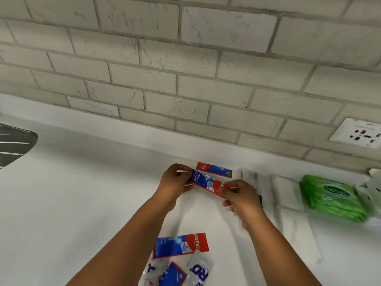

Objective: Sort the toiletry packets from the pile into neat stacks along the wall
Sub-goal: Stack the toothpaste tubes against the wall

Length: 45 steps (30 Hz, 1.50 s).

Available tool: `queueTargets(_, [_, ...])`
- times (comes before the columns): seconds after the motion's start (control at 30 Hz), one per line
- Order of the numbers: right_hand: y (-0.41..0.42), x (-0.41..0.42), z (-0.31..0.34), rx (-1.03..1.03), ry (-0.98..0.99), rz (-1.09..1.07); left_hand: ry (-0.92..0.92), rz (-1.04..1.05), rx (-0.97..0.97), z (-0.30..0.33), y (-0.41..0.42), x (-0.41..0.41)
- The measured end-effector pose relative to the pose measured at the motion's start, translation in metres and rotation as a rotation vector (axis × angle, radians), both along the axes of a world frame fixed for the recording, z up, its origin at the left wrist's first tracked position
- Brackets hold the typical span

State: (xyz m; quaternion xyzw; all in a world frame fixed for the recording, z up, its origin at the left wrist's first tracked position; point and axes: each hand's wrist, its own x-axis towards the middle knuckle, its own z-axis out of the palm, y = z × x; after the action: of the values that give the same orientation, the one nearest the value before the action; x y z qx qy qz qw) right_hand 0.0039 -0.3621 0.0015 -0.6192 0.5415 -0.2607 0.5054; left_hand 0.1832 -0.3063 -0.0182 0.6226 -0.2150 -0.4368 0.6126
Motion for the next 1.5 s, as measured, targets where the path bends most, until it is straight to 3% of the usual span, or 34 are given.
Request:
queueTargets(0.2, [-0.053, 0.010, -0.009, -0.281, 0.179, -0.065, -0.223, 0.030, 0.087, -0.006, -0.052, 0.004])
queueTargets(0.43, [-0.083, 0.021, -0.020, -0.482, 0.529, -0.020, -0.577, 0.038, 0.234, -0.021, -0.092, 0.006])
queueTargets(0.63, [-0.098, 0.031, -0.033, -0.651, 0.758, 0.015, -0.701, 0.074, 0.237, -0.036, -0.104, 0.005])
queueTargets(0.83, [-0.104, 0.037, -0.040, -0.690, 0.996, 0.052, -0.795, 0.028, 0.226, -0.045, -0.114, 0.008])
queueTargets(1.17, [-0.103, 0.038, -0.036, -0.706, 0.974, 0.060, -0.803, 0.053, 0.202, -0.045, -0.114, 0.009])
queueTargets(1.27, [-0.092, 0.039, -0.031, -0.744, 0.889, 0.079, -0.802, 0.060, 0.212, -0.039, -0.103, 0.009])
queueTargets(1.5, [-0.037, 0.040, -0.012, -0.617, 0.689, 0.294, -0.901, -0.056, 0.224, -0.020, -0.044, 0.007])
